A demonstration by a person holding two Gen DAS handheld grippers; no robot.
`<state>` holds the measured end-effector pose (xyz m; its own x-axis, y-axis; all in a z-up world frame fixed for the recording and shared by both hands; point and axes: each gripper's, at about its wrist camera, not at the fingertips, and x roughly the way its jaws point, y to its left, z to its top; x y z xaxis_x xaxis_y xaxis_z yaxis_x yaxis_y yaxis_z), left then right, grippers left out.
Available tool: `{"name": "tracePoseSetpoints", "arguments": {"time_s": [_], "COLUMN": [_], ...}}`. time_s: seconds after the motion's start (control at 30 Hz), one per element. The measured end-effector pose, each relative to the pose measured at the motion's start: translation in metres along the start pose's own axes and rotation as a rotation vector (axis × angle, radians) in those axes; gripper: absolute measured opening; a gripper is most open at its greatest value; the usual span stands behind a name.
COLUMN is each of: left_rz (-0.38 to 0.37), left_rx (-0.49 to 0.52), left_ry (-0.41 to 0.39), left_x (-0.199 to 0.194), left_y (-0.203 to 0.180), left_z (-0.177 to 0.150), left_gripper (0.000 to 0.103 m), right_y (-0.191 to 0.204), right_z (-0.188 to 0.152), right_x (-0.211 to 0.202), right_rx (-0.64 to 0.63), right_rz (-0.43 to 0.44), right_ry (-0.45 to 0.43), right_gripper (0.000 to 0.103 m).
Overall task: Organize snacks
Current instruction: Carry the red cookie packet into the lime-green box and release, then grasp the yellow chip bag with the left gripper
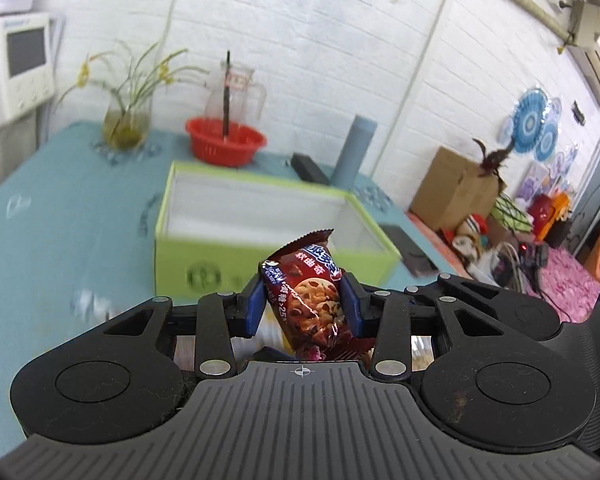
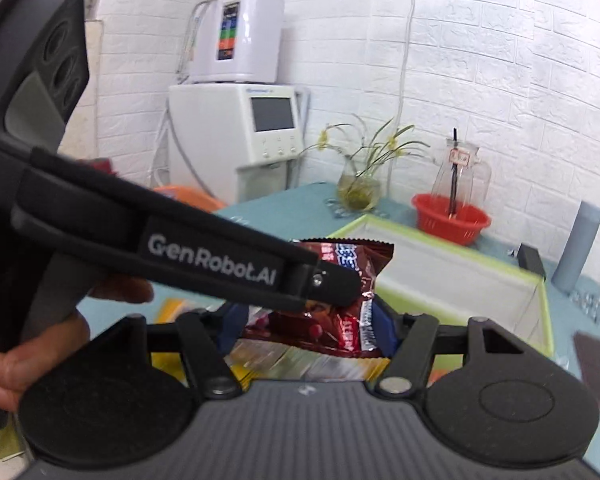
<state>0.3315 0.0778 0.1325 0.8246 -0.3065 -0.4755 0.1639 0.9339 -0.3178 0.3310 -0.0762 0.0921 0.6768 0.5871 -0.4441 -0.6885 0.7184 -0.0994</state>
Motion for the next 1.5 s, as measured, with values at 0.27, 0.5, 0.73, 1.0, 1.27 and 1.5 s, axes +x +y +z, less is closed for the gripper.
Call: {"name": "tracePoseSetpoints", "arguments": {"time_s": [0.27, 0.5, 0.73, 1.0, 1.27, 1.5], "left_rz": [0.05, 0.08, 0.055, 0.055, 0.012, -0.023], "left_rx": [-0.006, -0.022, -0.027, -0.041, -0.081, -0.103], "left_ry": [0.067, 0.0, -0.089, -0.04, 0.144, 0.17], "left_x": [0.133, 0.126, 0.036, -0.044, -0.027, -0.039], "left_y": [0.058, 0.09, 0.073, 0.061, 0.067, 0.066], "left_z": [0.073, 0.068, 0.035, -0.065, -0.116, -0.136], "left_gripper": [0.021, 0.066, 0.074, 0.076, 0.05, 0.027], "right_y": [-0.069, -0.078, -0.039, 0.037, 0.081, 0.096], "right_z": [0.032, 0.028, 0.014, -0.066, -0.094, -0.103], "right_x": [0.137, 0.128, 0.042, -0.002, 0.029, 0.011], "right_rx": [0.016, 0.02, 0.066, 0.194, 0.144, 0.126], "right_rz": [0.002, -0.006, 0.051, 0.177, 0.137, 0.185], "right_ry": [0.137, 0.025, -0.029, 0.064, 0.16, 0.169], "right_gripper": [0.067, 0.102, 0.103, 0.103, 0.102, 0.102]}}
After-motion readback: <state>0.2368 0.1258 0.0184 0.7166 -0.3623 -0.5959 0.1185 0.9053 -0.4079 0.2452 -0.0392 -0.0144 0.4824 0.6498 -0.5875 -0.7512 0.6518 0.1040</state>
